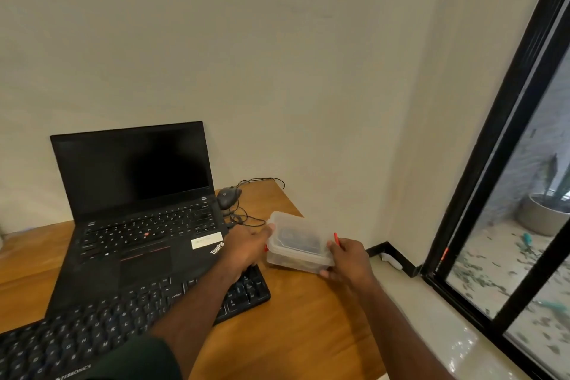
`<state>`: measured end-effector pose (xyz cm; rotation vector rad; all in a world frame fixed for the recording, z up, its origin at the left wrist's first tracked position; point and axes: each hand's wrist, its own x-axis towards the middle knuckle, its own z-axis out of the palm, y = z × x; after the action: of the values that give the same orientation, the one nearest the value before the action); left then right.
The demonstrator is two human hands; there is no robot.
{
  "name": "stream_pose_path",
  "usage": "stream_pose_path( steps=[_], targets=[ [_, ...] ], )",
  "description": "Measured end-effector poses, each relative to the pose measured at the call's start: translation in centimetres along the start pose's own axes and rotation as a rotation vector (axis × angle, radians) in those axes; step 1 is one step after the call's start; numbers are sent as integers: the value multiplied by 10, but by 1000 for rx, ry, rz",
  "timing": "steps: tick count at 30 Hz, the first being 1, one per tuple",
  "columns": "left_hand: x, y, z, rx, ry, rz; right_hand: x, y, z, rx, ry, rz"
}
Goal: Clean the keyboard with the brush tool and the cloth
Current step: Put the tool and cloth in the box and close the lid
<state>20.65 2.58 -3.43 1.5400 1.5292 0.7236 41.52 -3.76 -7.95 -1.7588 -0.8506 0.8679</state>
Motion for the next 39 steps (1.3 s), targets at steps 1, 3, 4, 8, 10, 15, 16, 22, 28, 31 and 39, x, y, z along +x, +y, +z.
stream_pose_path(
  steps=[1, 3, 4, 8, 10, 15, 16, 22, 28, 31, 39],
  targets=[
    [0, 2, 0, 0, -23, -11, -1, 0, 0, 34, -2, 10],
    [4, 4, 0, 12, -53, -15, -2, 0, 0, 54, 1, 16],
    [5, 5, 0, 17, -54, -10, -3, -1, 0, 54, 5, 18],
    [4, 6, 1, 1, -38, -43, -2, 0, -1, 47, 19, 28],
    [-1, 8, 0, -33, -85, -76, -1, 1, 0, 48, 26, 32],
    [-4, 8, -2, -45, -54, -53, 0, -1, 1, 9, 38, 24],
    [-3, 8, -2, -61, -25, -38, 0, -2, 2, -5, 40, 23],
    [6, -6, 2, 204, 133, 99, -2, -8, 9, -127, 61, -26],
    [-1, -15, 1, 402, 148, 136, -2, -8, 15, -310, 77, -164],
    [-9, -11, 4, 429, 153, 143, -3, -8, 19, -419, 129, -206],
    [11, -17, 0, 37, 60, 37, 10, -27, 8, -624, 69, -242]
  ],
)
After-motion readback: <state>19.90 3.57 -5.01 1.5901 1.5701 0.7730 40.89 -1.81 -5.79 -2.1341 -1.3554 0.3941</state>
